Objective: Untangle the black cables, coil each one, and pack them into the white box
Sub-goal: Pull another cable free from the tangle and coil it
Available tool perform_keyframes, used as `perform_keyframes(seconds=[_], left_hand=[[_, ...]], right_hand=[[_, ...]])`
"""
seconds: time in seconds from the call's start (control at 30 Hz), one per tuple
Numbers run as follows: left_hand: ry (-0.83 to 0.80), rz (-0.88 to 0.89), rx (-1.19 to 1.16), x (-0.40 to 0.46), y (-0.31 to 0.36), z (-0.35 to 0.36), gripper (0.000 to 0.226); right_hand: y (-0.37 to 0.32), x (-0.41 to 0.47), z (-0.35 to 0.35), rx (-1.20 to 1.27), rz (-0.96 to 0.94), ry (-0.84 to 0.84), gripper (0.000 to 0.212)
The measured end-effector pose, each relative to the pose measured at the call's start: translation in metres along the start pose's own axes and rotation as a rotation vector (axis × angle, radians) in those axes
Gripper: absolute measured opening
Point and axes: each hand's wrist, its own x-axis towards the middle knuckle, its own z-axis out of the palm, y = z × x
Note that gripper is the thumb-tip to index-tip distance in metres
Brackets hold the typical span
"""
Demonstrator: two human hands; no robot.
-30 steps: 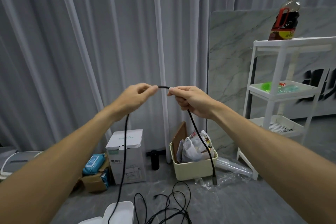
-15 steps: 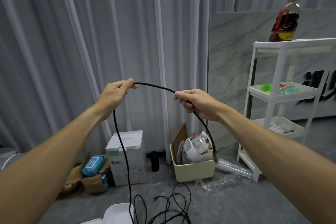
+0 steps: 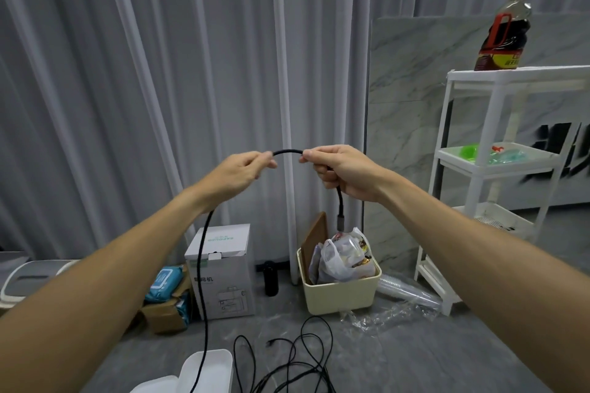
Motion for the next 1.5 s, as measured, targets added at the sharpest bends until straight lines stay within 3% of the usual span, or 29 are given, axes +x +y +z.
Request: perform_keyframes(seconds=[0.07,0.23,0.43,0.67,0.8,0.93,1.03,1.1,1.23,1.5], left_hand=[[0.000,0.039,-0.024,0.002,0.007,0.010,0.032],[0.198,0.006,-0.140,0.007,-0.010,0.009,0.033],[0.175,-0.044,-0.198,0.000,-0.040,0.041,0.026],[0.220,-0.140,-0.332,-0.019,-0.080,0.093,0.022],[0.243,-0.205,-0.357,-0.031,-0.106,0.115,0.022],[0.121,-0.266,-0.410,-0.040,-0.128,0.133,0.023],[0.034,-0.253,-0.391,-0.053,-0.143,0.153,0.036],[0.028,-0.292,-0.381,-0.062,-0.151,0.170,0.026],[-0.028,-0.478,-0.510,-0.079,-0.164,0.205,0.026],[-0.084,-0.610,-0.535,-0.111,-0.209,0.263,0.035]], right_hand=[[-0.003,0.002,0.006,0.016,-0.011,-0.013,0.023],[0.005,-0.013,-0.002,0.058,0.033,-0.031,0.020],[0.032,-0.025,0.010,0.192,0.088,-0.021,0.017],[0.078,-0.035,0.053,0.378,0.189,-0.160,0.032],[0.103,-0.038,0.077,0.475,0.212,-0.156,0.035],[0.130,-0.032,0.092,0.581,0.201,-0.118,0.039],[0.153,-0.028,0.101,0.692,0.176,-0.052,0.035],[0.170,-0.027,0.102,0.723,0.164,-0.013,0.035],[0.207,-0.032,0.101,0.627,0.175,0.048,0.035],[0.270,-0.045,0.108,0.566,0.197,0.138,0.036]])
